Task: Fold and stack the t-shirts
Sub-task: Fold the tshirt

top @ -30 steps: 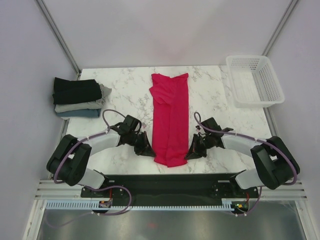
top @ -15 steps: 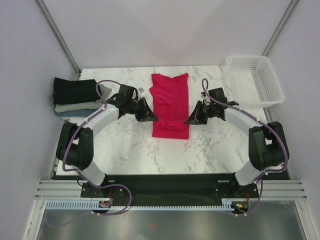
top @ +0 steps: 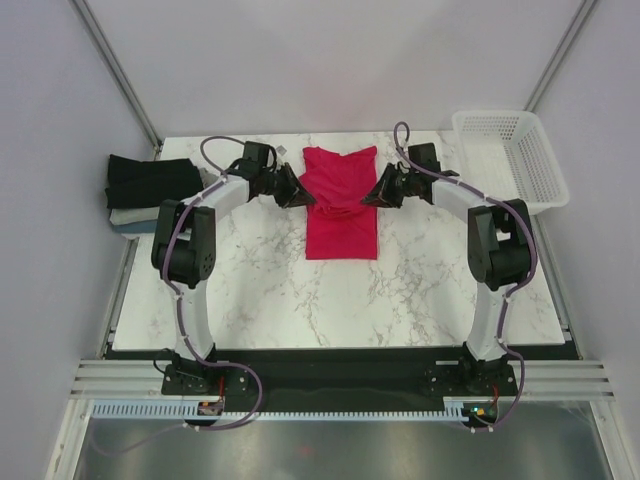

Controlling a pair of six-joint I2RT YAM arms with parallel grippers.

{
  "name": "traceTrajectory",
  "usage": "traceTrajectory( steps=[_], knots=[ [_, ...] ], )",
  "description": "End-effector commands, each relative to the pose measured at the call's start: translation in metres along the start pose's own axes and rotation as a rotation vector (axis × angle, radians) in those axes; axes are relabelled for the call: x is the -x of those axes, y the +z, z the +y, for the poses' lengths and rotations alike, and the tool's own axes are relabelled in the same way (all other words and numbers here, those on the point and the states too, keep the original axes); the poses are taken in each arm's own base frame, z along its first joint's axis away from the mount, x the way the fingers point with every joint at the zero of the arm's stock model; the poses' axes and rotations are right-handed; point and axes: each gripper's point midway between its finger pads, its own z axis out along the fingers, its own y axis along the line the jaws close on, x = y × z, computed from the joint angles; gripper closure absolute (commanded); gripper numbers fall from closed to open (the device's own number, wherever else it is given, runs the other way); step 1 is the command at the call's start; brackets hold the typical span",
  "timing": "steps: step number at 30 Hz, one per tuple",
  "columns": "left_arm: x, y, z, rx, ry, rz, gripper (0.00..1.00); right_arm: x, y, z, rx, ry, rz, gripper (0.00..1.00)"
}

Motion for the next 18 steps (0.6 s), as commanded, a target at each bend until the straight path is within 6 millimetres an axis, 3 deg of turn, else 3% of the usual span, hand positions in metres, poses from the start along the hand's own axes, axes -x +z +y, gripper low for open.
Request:
traceTrajectory(
  steps=[1, 2, 3, 4, 5, 7, 8, 9, 12, 13, 16, 18],
  knots=[
    [0.036, 0.004, -0.019, -0.054, 0.112, -0.08, 0.9, 0.03, 0.008, 0.005, 0.016, -0.063, -0.076, 0.94],
    [0.044, 0.004, -0.019, -0.04, 0.126, -0.107, 0.63, 0.033, 0.008, 0.003, 0.01, -0.077, -0.085, 0.72],
    [0.046, 0.002, -0.018, -0.02, 0.146, -0.117, 0.54, 0.036, 0.007, -0.001, -0.004, -0.083, -0.096, 0.64],
    [0.052, -0.009, -0.029, -0.018, 0.178, -0.145, 0.41, 0.04, 0.001, 0.002, -0.001, -0.092, -0.109, 0.58],
    [0.049, -0.017, -0.026, 0.007, 0.196, -0.138, 0.38, 0.043, -0.011, 0.001, -0.008, -0.095, -0.121, 0.51],
    [0.041, -0.03, -0.022, 0.019, 0.174, -0.125, 0.37, 0.041, -0.024, -0.003, -0.024, -0.087, -0.12, 0.48],
    [0.035, -0.045, -0.031, -0.01, 0.173, -0.122, 0.37, 0.042, -0.033, -0.008, -0.034, -0.067, -0.124, 0.45],
    [0.031, -0.052, -0.024, -0.008, 0.136, -0.114, 0.36, 0.035, -0.038, -0.011, -0.035, -0.044, -0.107, 0.45],
    [-0.006, -0.057, -0.002, -0.003, 0.071, -0.024, 0.35, -0.002, -0.051, -0.015, -0.008, 0.023, -0.028, 0.44],
    [-0.021, -0.054, 0.012, 0.016, 0.043, 0.014, 0.35, -0.028, -0.048, -0.027, -0.008, 0.075, 0.033, 0.44],
    [-0.049, -0.047, 0.04, 0.057, -0.023, 0.078, 0.35, -0.064, -0.046, -0.046, -0.029, 0.145, 0.093, 0.45],
    [-0.064, -0.045, 0.048, 0.06, -0.072, 0.119, 0.35, -0.085, -0.044, -0.055, -0.041, 0.169, 0.134, 0.46]
  ],
)
